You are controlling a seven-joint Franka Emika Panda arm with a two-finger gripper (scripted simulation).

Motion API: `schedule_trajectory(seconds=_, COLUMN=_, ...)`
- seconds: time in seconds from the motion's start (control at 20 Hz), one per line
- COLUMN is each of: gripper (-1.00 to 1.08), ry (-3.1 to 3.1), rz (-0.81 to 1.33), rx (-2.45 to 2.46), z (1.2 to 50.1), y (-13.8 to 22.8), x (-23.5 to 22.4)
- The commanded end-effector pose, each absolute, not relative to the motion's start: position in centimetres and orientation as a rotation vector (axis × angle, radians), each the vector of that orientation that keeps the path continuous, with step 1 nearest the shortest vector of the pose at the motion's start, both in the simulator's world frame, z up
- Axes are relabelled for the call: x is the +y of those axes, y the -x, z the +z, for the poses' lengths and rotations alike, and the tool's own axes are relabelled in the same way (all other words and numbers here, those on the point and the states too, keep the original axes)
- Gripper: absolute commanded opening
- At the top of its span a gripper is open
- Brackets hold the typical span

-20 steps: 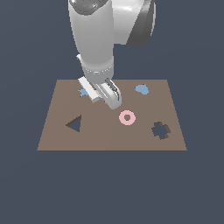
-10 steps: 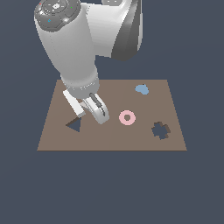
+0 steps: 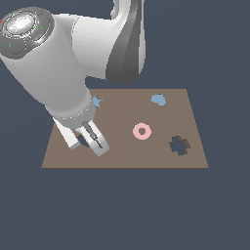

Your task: Insert a designated object into the corresponding slot on a board.

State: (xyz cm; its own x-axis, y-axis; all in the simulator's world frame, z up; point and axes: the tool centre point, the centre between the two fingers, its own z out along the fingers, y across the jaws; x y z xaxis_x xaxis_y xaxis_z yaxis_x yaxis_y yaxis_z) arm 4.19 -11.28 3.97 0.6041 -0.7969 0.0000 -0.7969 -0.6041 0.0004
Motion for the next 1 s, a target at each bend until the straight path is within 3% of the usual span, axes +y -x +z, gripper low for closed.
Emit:
schedule_trajectory(seconds=0.0, gripper=-1.00, ry=-2.817, rz=0.000, rx=-1.390, z=4.0, y=-5.0, x=-11.7)
schedule_trajectory(seconds=0.95, gripper=-1.00, ry=-2.822, rz=0.000, rx=-1.380, z=3.1, y=-6.3, x=-12.5)
